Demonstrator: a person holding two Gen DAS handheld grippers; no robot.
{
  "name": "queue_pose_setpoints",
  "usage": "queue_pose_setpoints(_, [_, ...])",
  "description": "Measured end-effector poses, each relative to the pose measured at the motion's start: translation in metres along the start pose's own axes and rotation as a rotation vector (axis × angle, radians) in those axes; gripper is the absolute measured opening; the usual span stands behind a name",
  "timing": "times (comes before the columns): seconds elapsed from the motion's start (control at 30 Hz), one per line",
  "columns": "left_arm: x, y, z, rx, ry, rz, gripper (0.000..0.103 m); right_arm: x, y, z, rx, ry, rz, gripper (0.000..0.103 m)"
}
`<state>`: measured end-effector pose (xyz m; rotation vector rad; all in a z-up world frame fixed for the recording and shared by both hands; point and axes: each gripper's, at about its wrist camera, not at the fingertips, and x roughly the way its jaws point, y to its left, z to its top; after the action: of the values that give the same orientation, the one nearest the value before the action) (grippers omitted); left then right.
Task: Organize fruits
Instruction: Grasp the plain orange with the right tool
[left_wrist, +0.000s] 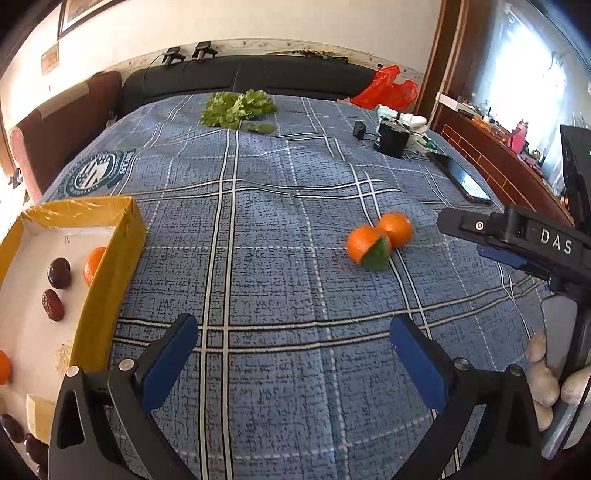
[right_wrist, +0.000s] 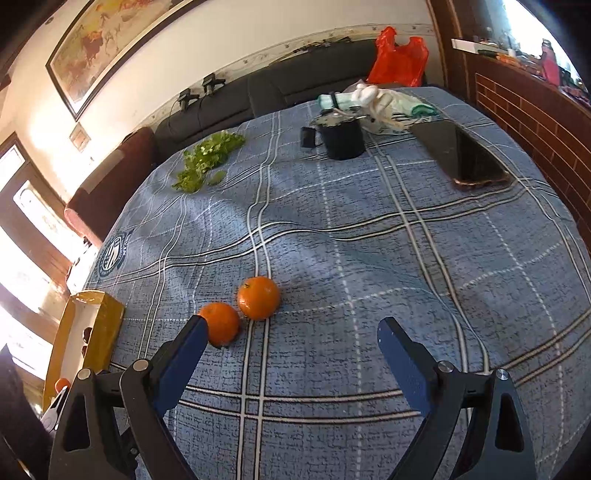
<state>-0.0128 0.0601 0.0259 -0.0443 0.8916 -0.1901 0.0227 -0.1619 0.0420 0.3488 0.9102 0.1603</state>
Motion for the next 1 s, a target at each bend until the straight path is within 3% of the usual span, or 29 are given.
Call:
queue_pose_setpoints(0.1, [0.007,0.008,0.000,-0.032,0.009,-0.021,0.103,0.011,0.009,0.006,-0.024,0.021,-0.010,0.095])
queue_pose_setpoints(0.27, [0.019,0.022,0.000,-0.093,0.047,-0.028,0.103,0.032,0.025,0.017,-0.045,0.077,-0.010,0.082])
queue_pose_setpoints(0.4, [0.023,0.030,0.000,-0.127,0.061,-0.023,0.103,0.050,0.037,0.023,-0.067,0.111,-0.077,0.073])
queue_pose_setpoints(0.5, [0.025,0.032,0.001,-0.125,0.061,-0.008,0.103,0.061,0.041,0.024,-0.068,0.141,-0.111,0.062])
queue_pose_setpoints(0.6, [0.026,0.031,0.001,-0.115,0.062,-0.001,0.103,0.066,0.043,0.023,-0.072,0.151,-0.136,0.038])
queue_pose_setpoints(0.8, [0.028,0.027,0.002,-0.097,0.070,0.022,0.103,0.043,0.028,0.016,-0.024,0.111,-0.104,0.038])
queue_pose_setpoints(1.0, [0.035,0.014,0.001,-0.021,0.104,0.109,0.103,0.005,0.003,-0.008,0.000,0.042,-0.083,0.038])
